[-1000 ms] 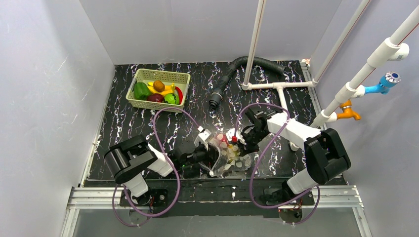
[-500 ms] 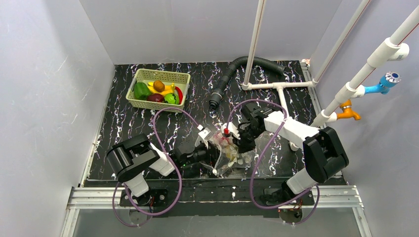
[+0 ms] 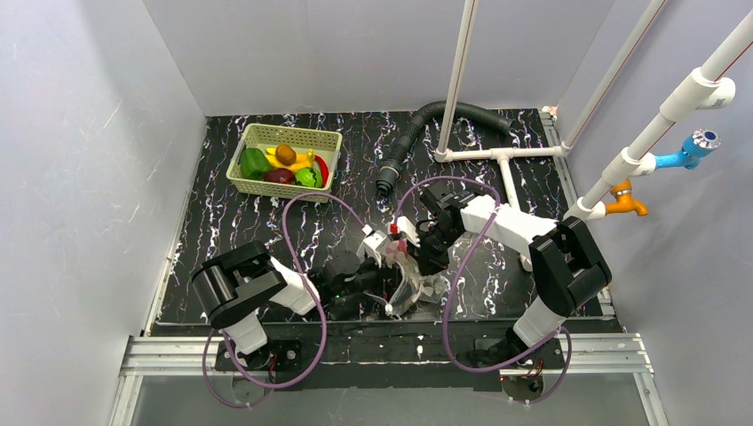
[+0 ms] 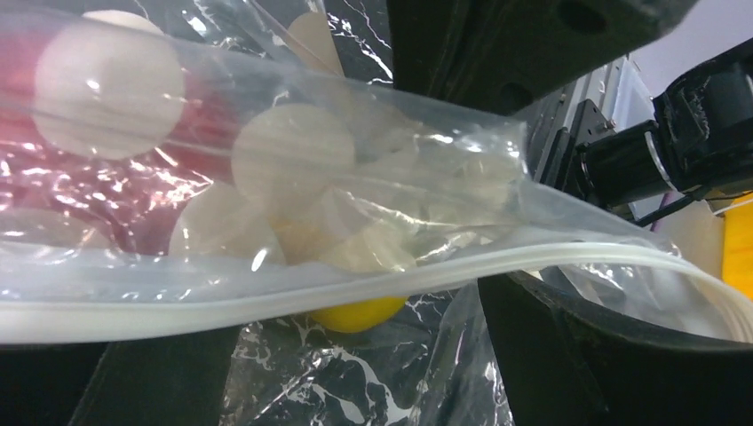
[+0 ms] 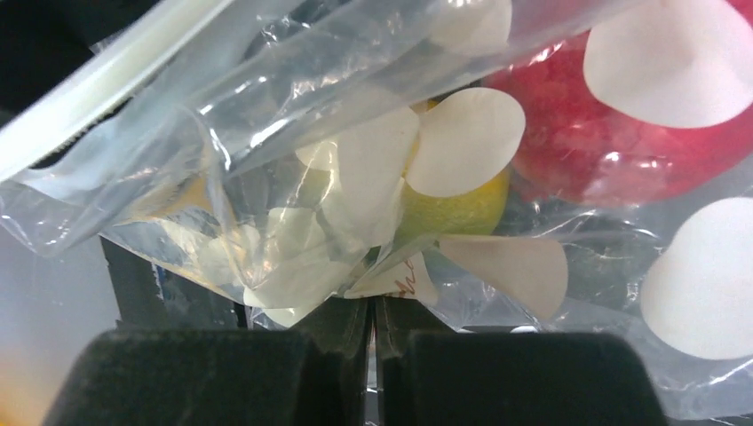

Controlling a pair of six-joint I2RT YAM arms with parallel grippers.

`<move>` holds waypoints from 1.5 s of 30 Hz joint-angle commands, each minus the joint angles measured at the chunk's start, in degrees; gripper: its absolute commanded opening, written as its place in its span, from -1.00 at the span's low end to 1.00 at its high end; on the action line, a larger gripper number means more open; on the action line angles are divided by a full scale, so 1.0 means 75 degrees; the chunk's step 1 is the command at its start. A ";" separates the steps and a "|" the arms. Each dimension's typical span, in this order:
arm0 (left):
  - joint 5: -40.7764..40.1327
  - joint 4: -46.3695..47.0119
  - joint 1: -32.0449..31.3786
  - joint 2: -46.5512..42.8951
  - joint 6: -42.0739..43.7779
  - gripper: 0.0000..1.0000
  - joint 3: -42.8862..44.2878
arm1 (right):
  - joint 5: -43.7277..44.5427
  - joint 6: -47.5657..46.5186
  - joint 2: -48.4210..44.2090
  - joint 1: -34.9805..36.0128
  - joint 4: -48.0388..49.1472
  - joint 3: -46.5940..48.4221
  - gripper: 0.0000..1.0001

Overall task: Open the zip-top bag and remove the fake food
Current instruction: Pick up the fake fruit from the zipper food storage bag.

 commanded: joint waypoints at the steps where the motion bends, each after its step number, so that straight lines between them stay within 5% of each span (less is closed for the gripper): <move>1: -0.0671 -0.0631 -0.0163 -0.0141 0.0136 0.96 0.0308 | -0.0872 0.0271 -0.0001 0.0080 0.0008 0.0337 -0.86; 6: -0.1070 -0.0775 -0.0171 -0.0212 -0.0013 0.51 0.0295 | -0.1556 0.0167 0.0154 0.0080 -0.0279 0.0473 -0.95; 10: -0.1116 -0.1036 -0.0171 -0.0315 0.0004 0.42 0.0343 | -0.1462 0.0416 0.0309 0.0080 -0.0241 0.0587 -0.97; 11: -0.1130 -0.1088 -0.0171 -0.0387 0.0041 0.33 0.0317 | -0.1359 0.0475 0.0323 0.0080 -0.0201 0.0604 -0.97; 14: -0.1390 -0.1409 -0.0171 -0.0769 0.0155 -0.40 0.0178 | -0.0976 0.0627 0.0246 0.0006 -0.0025 0.0546 -0.97; 21: -0.1736 -0.1975 -0.0161 -0.2131 0.0468 -0.88 -0.0465 | -0.0134 0.0777 -0.0082 -0.0220 0.0439 0.0277 -0.97; 35: -0.0463 -0.2196 -0.0098 -0.3252 0.0039 -1.00 -0.0803 | 0.0319 0.0612 -0.0370 -0.0516 0.0905 -0.0228 -0.97; 45: -0.0101 -0.3649 0.0190 -0.4856 0.0182 -1.00 -0.1013 | 0.0121 0.0319 -0.0634 -0.1015 0.0873 -0.0351 -0.97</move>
